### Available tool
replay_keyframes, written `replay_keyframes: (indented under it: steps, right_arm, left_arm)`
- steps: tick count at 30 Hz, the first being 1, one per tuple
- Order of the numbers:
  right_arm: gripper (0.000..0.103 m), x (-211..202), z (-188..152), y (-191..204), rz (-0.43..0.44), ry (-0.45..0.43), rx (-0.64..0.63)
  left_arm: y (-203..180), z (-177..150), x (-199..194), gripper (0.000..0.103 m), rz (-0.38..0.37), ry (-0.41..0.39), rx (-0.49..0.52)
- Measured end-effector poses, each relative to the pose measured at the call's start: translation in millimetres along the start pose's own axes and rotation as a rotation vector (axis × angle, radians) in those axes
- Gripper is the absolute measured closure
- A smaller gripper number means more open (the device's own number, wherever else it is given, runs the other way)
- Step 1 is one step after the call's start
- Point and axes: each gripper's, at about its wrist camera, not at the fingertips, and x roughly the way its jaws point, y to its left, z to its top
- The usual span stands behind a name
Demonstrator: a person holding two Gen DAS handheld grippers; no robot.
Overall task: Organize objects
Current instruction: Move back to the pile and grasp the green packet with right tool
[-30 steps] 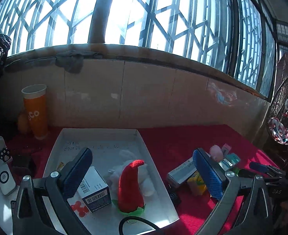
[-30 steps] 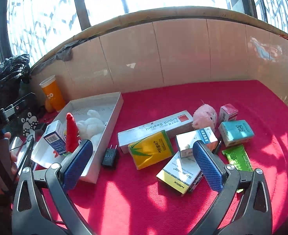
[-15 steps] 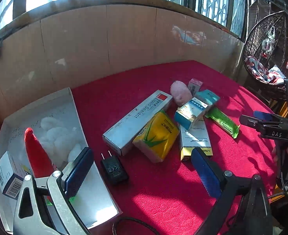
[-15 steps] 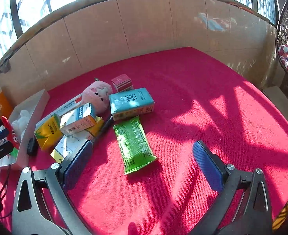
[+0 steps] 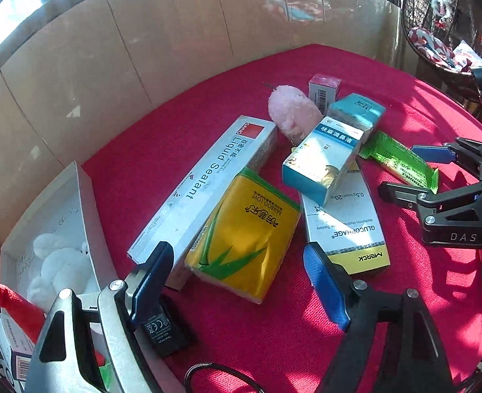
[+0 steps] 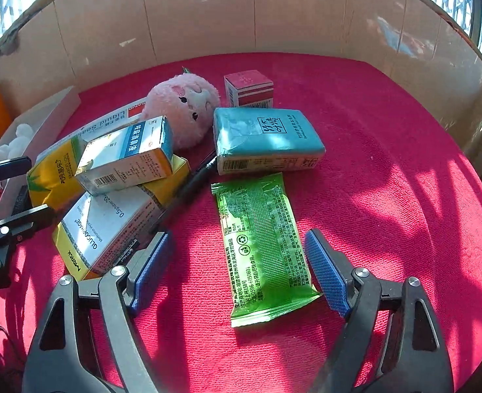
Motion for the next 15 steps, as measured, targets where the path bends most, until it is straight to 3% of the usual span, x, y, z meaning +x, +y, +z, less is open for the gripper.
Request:
replay_keyframes:
  steps: [2, 3, 4, 6, 8, 15]
  right_arm:
    - [0.022, -2, -1, -1, 0.0, -0.001, -0.005]
    - [0.03, -2, -1, -2, -0.017, -0.001, -0.015]
    - [0.034, -3, -2, -3, -0.033, -0.003, -0.021]
    - [0.054, -8, -4, -8, -0.037, -0.012, -0.014]
    - [0.065, -12, -6, -15, -0.029, -0.017, -0.004]
    - [0.066, -29, -21, -24, 0.024, -0.028, 0.053]
  left_arm:
    - [-6, 1, 7, 0.021, 0.023, 0.01, 0.024]
    - [-8, 0, 7, 0.022, 0.033, -0.002, 0.032]
    - [-8, -1, 6, 0.027, 0.024, -0.01, 0.027]
    - [-7, -3, 5, 0.042, 0.032, -0.012, 0.026]
    - [-1, -6, 3, 0.048, 0.006, -0.011, 0.0]
    - [15, -11, -24, 0.052, -0.084, -0.096, -0.124]
